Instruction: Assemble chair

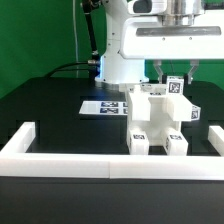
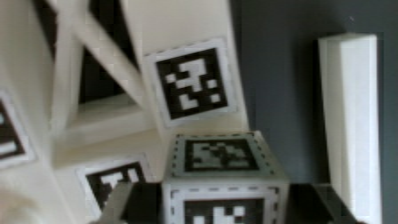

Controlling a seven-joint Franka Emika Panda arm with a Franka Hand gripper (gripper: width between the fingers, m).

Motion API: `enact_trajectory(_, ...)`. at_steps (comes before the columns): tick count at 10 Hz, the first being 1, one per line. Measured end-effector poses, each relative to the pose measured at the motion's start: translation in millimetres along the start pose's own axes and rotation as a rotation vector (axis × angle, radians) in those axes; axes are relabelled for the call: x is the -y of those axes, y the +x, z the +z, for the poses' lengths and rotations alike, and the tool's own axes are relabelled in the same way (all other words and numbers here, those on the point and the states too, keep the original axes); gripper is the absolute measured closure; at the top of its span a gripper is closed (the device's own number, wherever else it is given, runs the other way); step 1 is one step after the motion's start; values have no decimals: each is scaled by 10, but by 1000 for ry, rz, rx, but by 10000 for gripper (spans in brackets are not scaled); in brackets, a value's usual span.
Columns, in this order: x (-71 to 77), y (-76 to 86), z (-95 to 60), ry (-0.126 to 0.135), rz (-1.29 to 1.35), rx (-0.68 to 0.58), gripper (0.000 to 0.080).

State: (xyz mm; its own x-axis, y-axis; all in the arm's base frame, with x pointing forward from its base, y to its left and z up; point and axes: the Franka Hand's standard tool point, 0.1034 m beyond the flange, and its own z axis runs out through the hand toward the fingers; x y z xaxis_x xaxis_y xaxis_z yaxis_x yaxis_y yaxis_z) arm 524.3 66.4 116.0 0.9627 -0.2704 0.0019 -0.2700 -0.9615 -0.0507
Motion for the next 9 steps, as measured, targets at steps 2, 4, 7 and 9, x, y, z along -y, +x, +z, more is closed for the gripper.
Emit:
enact_trajectory(2, 1, 1, -1, 6, 101, 1, 512)
enact_trajectory(4, 4, 1, 0, 11, 174, 2, 511)
enact_trajectory(7, 13, -7, -4, 10, 97, 2, 198)
enact_trajectory(9, 56, -35, -7, 8, -22, 0, 165)
